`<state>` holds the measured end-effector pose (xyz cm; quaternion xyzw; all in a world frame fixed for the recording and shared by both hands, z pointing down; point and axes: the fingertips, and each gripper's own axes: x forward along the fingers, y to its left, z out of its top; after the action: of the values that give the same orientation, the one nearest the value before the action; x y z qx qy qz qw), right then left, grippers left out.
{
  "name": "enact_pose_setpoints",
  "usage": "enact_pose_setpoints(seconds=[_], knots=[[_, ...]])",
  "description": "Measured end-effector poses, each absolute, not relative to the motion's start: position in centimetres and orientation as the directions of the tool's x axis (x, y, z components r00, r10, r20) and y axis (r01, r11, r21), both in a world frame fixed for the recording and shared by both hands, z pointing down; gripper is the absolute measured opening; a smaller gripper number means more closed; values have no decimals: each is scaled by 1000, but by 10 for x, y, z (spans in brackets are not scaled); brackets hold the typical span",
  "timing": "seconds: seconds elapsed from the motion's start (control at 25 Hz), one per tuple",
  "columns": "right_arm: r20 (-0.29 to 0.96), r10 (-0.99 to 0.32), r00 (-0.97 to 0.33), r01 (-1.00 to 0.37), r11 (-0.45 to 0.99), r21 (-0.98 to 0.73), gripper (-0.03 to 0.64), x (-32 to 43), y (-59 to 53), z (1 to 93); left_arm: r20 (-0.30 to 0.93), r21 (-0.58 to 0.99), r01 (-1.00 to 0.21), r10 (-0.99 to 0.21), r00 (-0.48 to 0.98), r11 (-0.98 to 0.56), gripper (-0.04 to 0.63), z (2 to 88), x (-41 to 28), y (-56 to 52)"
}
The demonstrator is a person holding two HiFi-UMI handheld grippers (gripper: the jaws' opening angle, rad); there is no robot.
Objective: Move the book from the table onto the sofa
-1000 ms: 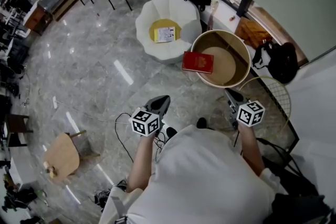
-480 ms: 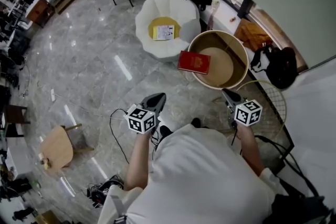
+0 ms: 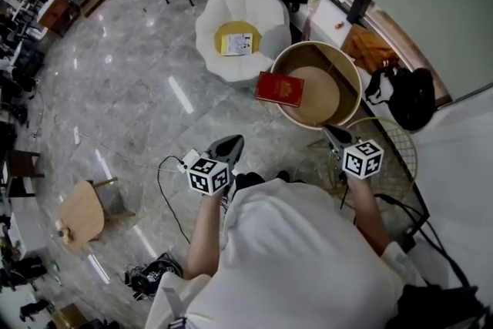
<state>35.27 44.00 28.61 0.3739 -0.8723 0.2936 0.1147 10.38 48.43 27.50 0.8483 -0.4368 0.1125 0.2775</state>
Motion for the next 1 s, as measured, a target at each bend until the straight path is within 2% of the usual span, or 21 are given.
enact_pose_setpoints(seconds=[0.4, 1.0], knots=[[433, -591, -681, -732, 517, -445, 43, 347, 422, 300, 443, 373, -791, -655, 612, -486, 2, 283, 103, 456], [470, -646, -602, -794, 420, -439, 43, 317, 335, 307, 449, 379, -729, -576, 683, -569, 2, 295, 68, 345]])
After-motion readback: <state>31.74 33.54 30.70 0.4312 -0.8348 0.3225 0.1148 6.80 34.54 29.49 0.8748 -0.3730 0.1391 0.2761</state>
